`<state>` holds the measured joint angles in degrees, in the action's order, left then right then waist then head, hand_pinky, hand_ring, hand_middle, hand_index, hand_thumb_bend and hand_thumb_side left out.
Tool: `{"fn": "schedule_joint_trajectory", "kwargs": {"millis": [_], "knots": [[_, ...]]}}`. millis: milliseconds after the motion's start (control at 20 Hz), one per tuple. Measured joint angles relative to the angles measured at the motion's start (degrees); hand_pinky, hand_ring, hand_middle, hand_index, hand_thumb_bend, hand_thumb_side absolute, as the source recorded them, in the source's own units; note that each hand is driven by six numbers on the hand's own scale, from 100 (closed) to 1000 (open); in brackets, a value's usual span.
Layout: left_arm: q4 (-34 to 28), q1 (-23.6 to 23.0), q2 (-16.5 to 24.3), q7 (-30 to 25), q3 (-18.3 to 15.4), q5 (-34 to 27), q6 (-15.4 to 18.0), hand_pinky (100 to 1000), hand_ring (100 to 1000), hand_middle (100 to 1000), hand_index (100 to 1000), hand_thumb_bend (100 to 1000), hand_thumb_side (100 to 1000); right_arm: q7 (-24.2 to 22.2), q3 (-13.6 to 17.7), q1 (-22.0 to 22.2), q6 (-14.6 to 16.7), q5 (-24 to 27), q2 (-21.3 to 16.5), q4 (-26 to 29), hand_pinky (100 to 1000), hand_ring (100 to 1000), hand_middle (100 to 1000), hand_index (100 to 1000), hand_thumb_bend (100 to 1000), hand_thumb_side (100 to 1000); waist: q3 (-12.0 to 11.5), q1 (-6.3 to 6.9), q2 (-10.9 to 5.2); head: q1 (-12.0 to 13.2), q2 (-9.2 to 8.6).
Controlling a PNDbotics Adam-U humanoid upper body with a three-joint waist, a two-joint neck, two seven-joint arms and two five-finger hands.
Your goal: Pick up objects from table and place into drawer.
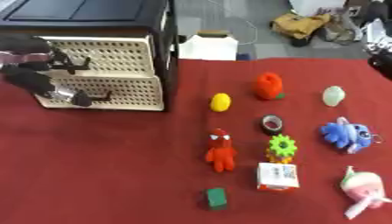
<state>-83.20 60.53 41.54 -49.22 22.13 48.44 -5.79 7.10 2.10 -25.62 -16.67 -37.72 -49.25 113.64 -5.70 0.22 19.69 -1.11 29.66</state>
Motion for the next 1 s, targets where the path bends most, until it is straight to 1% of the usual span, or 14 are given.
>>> {"fn": "schedule_joint_trajectory", "kwargs": {"millis": [850, 900, 950, 1000], "knots": [[-6.8, -3.3, 3.7, -0.4, 1.4, -2.6, -1.9, 100, 100, 100, 804, 869, 1000, 0.2, 0.0, 0.0, 0.2, 0.0, 0.0, 0.0, 696, 779, 767, 821, 100, 1000, -0.6, -0.01, -0.28, 0.0, 0.03], [-7.2, -3.6, 3.9, -0.5, 1.4, -2.7, -1.9, 100, 100, 100, 804, 888, 1000, 0.2, 0.0, 0.0, 0.2, 0.0, 0.0, 0.0, 696, 779, 767, 821, 100, 1000, -0.6, -0.01, -0.32, 0.0, 0.03], [-7.6, -3.7, 4.1, -0.5, 1.4, -2.8, -2.0, 100, 100, 100, 803, 866, 1000, 0.2, 0.0, 0.0, 0.2, 0.0, 0.0, 0.0, 696, 779, 767, 821, 100, 1000, -0.7, -0.02, -0.34, 0.0, 0.04], [-7.9, -3.8, 4.3, -0.6, 1.4, -2.8, -2.0, 100, 100, 100, 803, 863, 1000, 0.2, 0.0, 0.0, 0.2, 0.0, 0.0, 0.0, 696, 779, 767, 821, 100, 1000, -0.7, -0.03, -0.39, 0.0, 0.04]]}}
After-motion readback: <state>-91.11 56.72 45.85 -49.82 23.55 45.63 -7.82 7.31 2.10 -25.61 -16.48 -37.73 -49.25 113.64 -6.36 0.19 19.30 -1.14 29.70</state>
